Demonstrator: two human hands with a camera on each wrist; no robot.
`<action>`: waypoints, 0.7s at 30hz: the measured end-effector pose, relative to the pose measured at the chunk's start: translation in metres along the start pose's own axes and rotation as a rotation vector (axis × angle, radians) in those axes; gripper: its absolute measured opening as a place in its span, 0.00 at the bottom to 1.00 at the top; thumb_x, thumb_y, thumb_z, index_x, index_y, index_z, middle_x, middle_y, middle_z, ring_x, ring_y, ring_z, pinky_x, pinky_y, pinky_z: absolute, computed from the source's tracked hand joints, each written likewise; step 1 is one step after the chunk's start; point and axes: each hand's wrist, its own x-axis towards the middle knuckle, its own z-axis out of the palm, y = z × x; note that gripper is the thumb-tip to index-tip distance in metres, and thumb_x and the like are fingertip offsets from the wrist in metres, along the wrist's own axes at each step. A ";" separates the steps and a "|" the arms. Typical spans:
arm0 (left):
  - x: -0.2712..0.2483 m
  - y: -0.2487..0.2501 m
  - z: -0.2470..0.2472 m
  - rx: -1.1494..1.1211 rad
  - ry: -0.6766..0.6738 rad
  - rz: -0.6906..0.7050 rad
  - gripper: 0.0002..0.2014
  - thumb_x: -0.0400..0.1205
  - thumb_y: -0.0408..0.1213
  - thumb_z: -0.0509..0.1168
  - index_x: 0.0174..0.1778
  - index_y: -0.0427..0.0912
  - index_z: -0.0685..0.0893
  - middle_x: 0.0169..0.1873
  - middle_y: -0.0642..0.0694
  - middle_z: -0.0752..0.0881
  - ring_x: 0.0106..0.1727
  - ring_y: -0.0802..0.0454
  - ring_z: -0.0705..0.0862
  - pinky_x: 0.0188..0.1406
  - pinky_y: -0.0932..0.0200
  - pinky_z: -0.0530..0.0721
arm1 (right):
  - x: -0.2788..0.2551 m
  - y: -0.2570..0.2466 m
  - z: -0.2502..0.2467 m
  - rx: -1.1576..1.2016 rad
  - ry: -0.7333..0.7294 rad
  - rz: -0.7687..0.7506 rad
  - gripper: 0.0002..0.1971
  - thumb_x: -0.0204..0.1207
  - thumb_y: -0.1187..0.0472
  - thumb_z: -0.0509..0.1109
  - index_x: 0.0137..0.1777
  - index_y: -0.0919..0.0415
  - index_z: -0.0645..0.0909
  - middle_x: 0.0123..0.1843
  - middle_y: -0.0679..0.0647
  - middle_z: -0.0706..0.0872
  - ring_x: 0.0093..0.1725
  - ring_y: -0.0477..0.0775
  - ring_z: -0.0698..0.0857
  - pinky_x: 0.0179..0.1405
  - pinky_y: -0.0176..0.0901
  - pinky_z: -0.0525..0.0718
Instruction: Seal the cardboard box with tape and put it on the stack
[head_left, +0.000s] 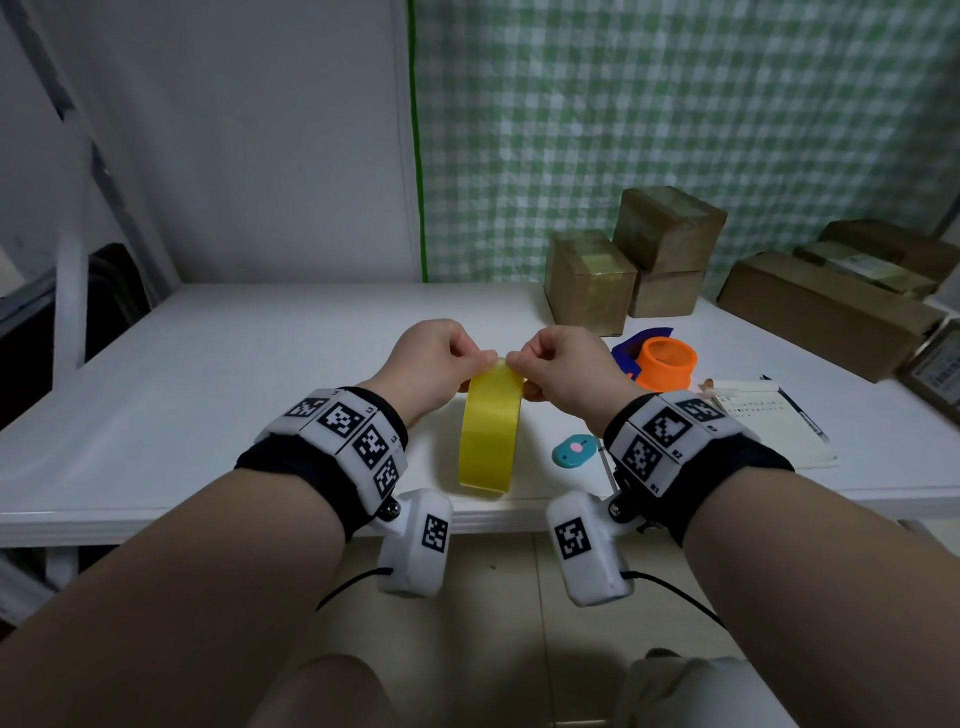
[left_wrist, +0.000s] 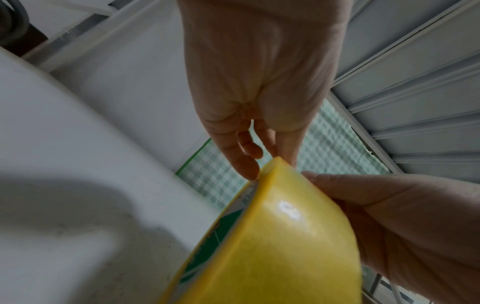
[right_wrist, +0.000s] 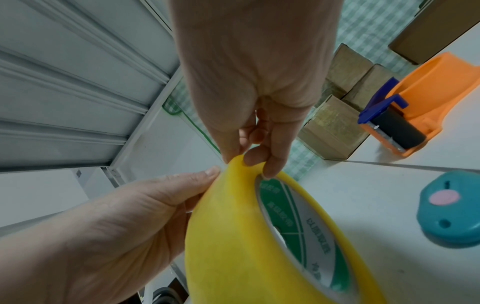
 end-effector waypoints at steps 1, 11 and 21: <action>0.001 0.000 0.000 -0.003 0.003 -0.013 0.13 0.77 0.39 0.71 0.29 0.44 0.77 0.34 0.47 0.83 0.46 0.39 0.88 0.55 0.41 0.87 | 0.001 0.000 0.000 0.008 0.004 0.014 0.11 0.76 0.55 0.70 0.34 0.59 0.79 0.36 0.59 0.89 0.46 0.62 0.91 0.55 0.62 0.87; -0.001 0.006 0.000 -0.112 -0.123 -0.300 0.09 0.83 0.40 0.62 0.40 0.40 0.75 0.39 0.42 0.82 0.32 0.48 0.85 0.33 0.57 0.88 | 0.000 -0.002 0.003 0.197 0.021 0.170 0.10 0.75 0.64 0.72 0.33 0.62 0.76 0.32 0.58 0.83 0.31 0.53 0.86 0.44 0.52 0.92; -0.008 0.001 0.004 -0.161 -0.283 -0.437 0.21 0.82 0.54 0.58 0.58 0.39 0.79 0.42 0.41 0.85 0.41 0.46 0.84 0.39 0.55 0.85 | -0.002 -0.002 -0.003 0.262 -0.032 0.198 0.08 0.76 0.69 0.68 0.37 0.60 0.75 0.37 0.57 0.80 0.31 0.54 0.85 0.47 0.58 0.91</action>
